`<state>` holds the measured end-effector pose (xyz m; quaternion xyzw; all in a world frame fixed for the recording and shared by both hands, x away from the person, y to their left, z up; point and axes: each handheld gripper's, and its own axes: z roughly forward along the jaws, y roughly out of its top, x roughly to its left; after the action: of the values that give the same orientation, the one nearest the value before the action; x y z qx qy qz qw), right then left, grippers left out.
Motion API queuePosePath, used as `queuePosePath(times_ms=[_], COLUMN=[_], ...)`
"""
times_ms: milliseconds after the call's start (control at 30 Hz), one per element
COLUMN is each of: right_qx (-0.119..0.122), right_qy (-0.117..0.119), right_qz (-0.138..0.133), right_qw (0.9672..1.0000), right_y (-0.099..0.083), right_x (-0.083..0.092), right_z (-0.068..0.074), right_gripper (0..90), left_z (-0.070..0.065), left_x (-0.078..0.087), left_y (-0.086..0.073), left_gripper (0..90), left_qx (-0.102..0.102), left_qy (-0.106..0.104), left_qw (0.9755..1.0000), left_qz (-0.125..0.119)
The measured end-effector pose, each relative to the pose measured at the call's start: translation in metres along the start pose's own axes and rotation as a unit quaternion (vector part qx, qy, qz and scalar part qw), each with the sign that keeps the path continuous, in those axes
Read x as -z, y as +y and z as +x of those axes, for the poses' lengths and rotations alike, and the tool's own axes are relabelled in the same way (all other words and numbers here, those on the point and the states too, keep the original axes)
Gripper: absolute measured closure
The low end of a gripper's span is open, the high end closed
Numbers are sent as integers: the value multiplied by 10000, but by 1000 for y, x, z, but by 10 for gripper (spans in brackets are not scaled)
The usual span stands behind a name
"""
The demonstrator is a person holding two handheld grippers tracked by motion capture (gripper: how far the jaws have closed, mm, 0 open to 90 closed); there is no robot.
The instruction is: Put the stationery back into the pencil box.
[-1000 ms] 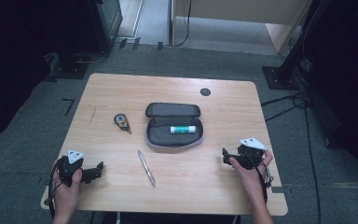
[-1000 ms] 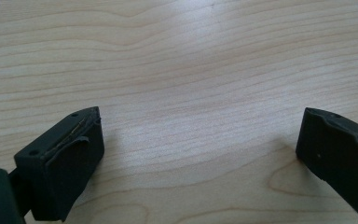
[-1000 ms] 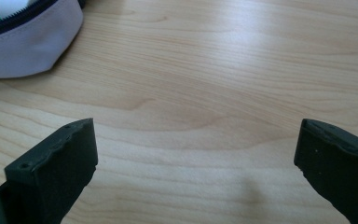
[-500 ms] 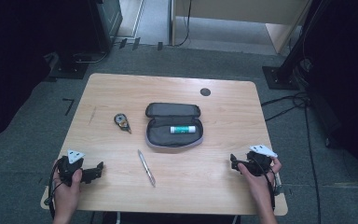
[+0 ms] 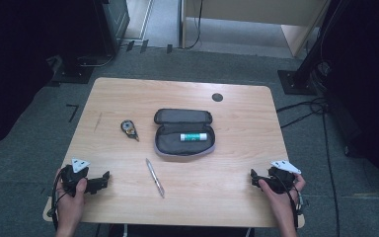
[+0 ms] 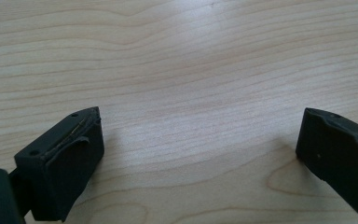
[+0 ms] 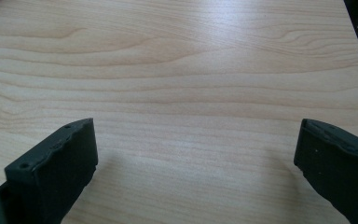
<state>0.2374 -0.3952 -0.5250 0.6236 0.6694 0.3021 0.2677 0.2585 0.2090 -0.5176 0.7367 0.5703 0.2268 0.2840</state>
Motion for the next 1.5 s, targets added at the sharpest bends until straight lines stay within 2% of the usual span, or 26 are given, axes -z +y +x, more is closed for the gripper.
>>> queuePosePath(times_ms=[133,167,233,367,433,533,567,733,900,1000,1133,1333,1500], right_qx=[54,12,-11,-10,-11,-15,-14,-15,-16,-13,-15,-13,-13], right_qy=[-31,27,51,49,49,49,49,51,51,51,51,51,52], right_qz=[157,181,188,186,185,184,183,182,182,182,182,181,182], right_qw=[9999,9998,9998,9998,9998,9998,9998,9998,9998,9998,9998,9998,9998], right_y=[-2,-2,-2,-2,-2,-2,-2,-2,-2,-2,-2,-2,-2], right_x=[0,0,0,0,0,0,0,0,0,0,0,0,0], right_z=[-1,-2,-3,-3,-3,-3,-3,-3,-3,-3,-3,-3,-3], right_gripper=[6,5,6,6,6,6,7,7,7,7,7,7,7], left_z=[-1,-1,-4,-13,-20,-35,-40,-62,-85,-98,-117,-134,-147], left_x=[1,2,2,4,3,0,0,-1,0,-2,-6,-13,-18], left_y=[2,2,4,6,7,8,8,7,8,10,15,23,31], left_gripper=[11,10,11,11,11,11,11,11,11,11,11,11,11], left_qx=[16,20,12,-86,-137,-343,-401,-566,-779,-771,-756,-746,-711], left_qy=[-68,-111,-111,-252,-364,-443,-526,-743,-1025,-1184,-1271,-1355,-1517], left_qw=[10000,9999,9999,9996,9992,9983,9977,9955,9916,9898,9888,9878,9857], left_qz=[10,8,12,21,59,129,141,148,113,164,183,180,171])
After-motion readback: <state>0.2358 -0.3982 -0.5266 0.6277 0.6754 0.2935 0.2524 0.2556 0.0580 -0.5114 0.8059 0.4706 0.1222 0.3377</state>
